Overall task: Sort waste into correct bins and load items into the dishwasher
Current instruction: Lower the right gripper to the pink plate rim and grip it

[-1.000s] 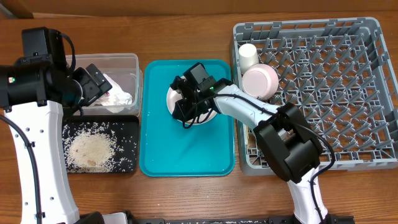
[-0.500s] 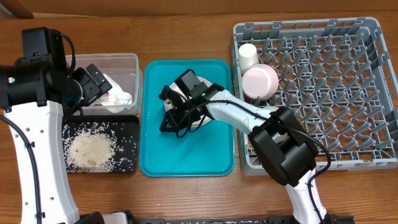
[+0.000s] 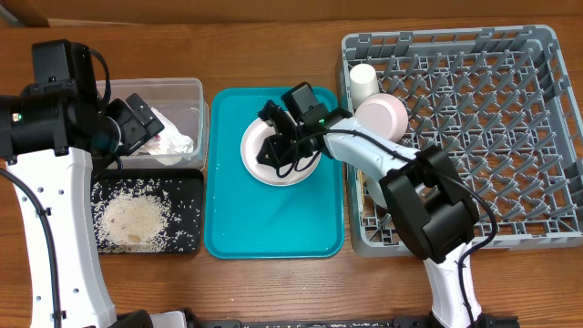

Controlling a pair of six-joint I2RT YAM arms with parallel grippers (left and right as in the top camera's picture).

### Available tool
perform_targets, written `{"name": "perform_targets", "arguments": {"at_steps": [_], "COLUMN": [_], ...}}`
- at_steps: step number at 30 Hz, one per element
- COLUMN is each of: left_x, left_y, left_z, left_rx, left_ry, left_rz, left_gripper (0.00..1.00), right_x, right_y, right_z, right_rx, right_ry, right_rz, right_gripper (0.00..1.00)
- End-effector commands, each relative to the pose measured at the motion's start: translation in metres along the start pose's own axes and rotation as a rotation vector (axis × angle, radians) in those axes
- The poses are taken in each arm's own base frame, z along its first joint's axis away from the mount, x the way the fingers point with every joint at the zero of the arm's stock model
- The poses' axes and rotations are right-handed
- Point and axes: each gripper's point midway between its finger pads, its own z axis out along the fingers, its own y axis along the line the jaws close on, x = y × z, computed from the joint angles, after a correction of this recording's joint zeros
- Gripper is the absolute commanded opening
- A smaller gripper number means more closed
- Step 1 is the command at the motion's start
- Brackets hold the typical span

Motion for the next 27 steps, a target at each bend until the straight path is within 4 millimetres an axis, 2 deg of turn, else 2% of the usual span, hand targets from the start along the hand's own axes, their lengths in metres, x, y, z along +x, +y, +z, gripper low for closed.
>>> {"name": "perform_targets", "arguments": {"at_steps": [1, 8, 13, 20, 27], "left_x": [-0.005, -0.005, -0.005, -0.005, -0.005], "left_y": [0.001, 0.001, 0.001, 0.001, 0.001], "left_z": [-0.003, -0.003, -0.003, -0.003, -0.003], "left_rx": [-0.003, -0.003, -0.003, -0.003, -0.003], "left_ry": [-0.017, -0.017, -0.017, -0.017, -0.017], "left_rz": [-0.007, -0.007, -0.007, -0.007, -0.007], "left_gripper": [1.0, 1.0, 1.0, 1.0, 1.0], "right_x": [0.001, 0.015, 0.023, 0.034, 0.042], "right_y": [-0.015, -0.01, 0.003, 0.032, 0.05], "right_z": [0.0, 0.015, 0.025, 0.035, 0.041], "right_rx": [0.106, 0.135, 0.123, 0.032, -0.018], "right_ry": [0.0, 0.045, 0.07, 0.11, 0.134], "right_rz": [0.002, -0.012, -0.035, -0.061, -0.079], "right_gripper": [0.11, 0.11, 0.11, 0.11, 0.11]}}
